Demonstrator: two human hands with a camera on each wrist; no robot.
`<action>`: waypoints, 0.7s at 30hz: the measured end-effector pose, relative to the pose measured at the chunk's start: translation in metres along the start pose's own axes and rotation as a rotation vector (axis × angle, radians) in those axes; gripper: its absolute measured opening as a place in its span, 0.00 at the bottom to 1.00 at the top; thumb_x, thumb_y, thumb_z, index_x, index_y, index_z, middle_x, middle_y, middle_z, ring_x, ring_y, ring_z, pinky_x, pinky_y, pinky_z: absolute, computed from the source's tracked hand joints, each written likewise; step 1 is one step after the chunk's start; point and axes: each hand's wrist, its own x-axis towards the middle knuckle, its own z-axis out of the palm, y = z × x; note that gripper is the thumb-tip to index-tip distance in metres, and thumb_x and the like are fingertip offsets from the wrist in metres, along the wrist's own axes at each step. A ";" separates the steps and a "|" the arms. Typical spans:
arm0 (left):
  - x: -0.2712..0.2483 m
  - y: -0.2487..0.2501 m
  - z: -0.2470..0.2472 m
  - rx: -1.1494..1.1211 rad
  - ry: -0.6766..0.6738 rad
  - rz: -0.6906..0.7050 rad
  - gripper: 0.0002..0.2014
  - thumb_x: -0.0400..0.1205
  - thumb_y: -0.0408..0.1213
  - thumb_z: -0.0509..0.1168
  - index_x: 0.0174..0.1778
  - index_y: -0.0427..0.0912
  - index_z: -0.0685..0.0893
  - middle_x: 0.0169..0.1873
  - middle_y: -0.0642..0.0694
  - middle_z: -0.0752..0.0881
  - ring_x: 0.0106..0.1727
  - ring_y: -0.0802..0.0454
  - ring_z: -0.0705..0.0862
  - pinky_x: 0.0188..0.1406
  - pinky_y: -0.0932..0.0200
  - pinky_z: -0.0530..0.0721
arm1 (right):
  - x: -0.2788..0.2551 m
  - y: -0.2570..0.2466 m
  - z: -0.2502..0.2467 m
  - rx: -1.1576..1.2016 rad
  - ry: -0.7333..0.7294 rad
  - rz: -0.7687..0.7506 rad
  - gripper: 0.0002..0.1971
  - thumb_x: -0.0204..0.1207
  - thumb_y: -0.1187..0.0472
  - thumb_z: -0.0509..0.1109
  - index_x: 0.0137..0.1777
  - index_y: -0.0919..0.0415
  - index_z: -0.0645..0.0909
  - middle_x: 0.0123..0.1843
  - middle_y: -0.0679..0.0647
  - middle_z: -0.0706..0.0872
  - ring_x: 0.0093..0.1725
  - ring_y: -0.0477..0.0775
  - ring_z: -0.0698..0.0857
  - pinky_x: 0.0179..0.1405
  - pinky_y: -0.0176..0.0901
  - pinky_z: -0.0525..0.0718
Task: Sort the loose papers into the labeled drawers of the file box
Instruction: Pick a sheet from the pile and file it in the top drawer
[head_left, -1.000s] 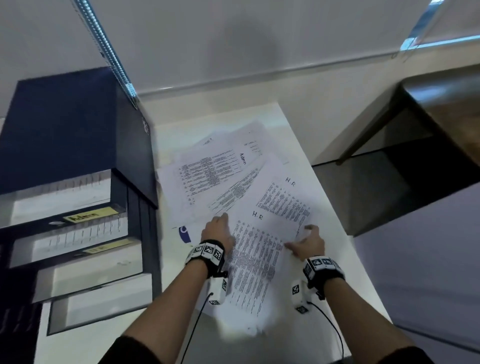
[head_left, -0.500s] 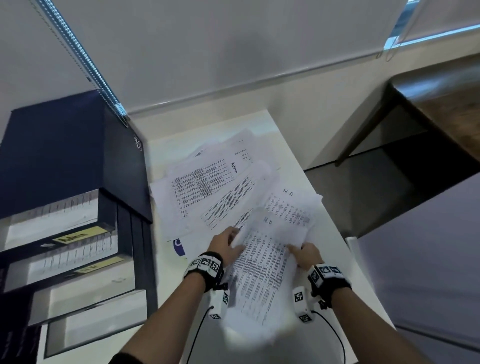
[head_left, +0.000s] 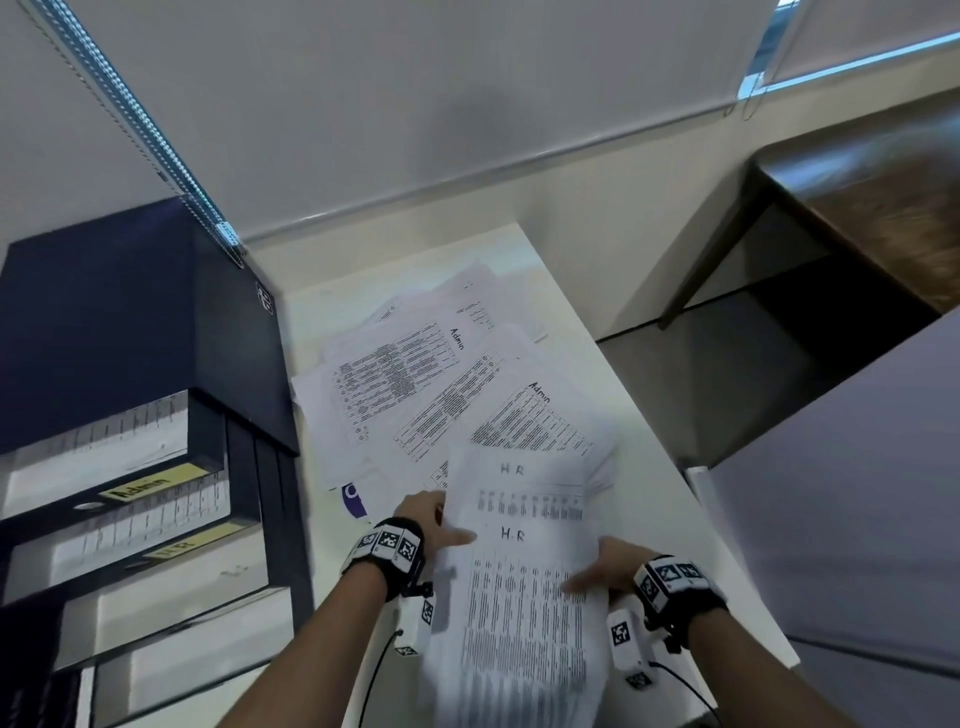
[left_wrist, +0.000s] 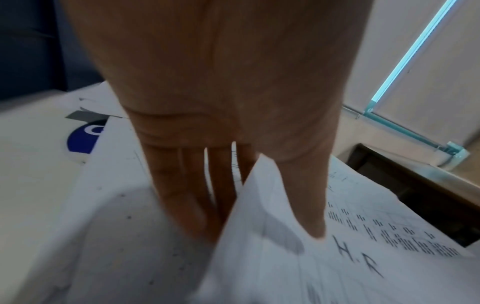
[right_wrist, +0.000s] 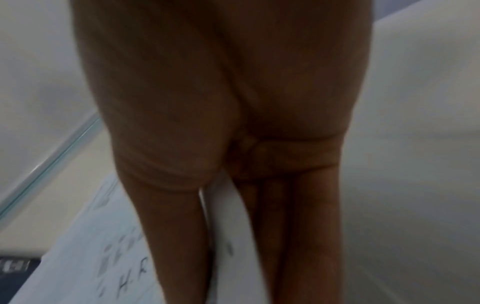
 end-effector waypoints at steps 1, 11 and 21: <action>0.002 -0.002 -0.001 -0.066 0.051 0.001 0.24 0.68 0.51 0.81 0.56 0.46 0.86 0.51 0.49 0.91 0.51 0.51 0.88 0.58 0.53 0.87 | -0.005 -0.004 0.003 0.000 -0.015 -0.007 0.36 0.54 0.49 0.89 0.59 0.65 0.79 0.46 0.60 0.92 0.40 0.58 0.93 0.37 0.50 0.92; 0.007 0.027 -0.002 -0.305 0.262 0.064 0.30 0.68 0.62 0.78 0.53 0.39 0.87 0.51 0.44 0.88 0.49 0.44 0.88 0.52 0.56 0.86 | -0.009 -0.030 -0.007 0.222 0.381 -0.142 0.25 0.76 0.47 0.75 0.53 0.74 0.82 0.44 0.63 0.87 0.37 0.57 0.88 0.28 0.45 0.88; -0.037 0.025 -0.054 -0.501 0.413 0.236 0.12 0.85 0.34 0.65 0.64 0.43 0.80 0.49 0.51 0.84 0.43 0.51 0.82 0.45 0.64 0.80 | -0.059 -0.118 -0.037 0.207 0.656 -0.693 0.10 0.72 0.52 0.80 0.45 0.58 0.88 0.38 0.45 0.90 0.39 0.41 0.90 0.37 0.37 0.87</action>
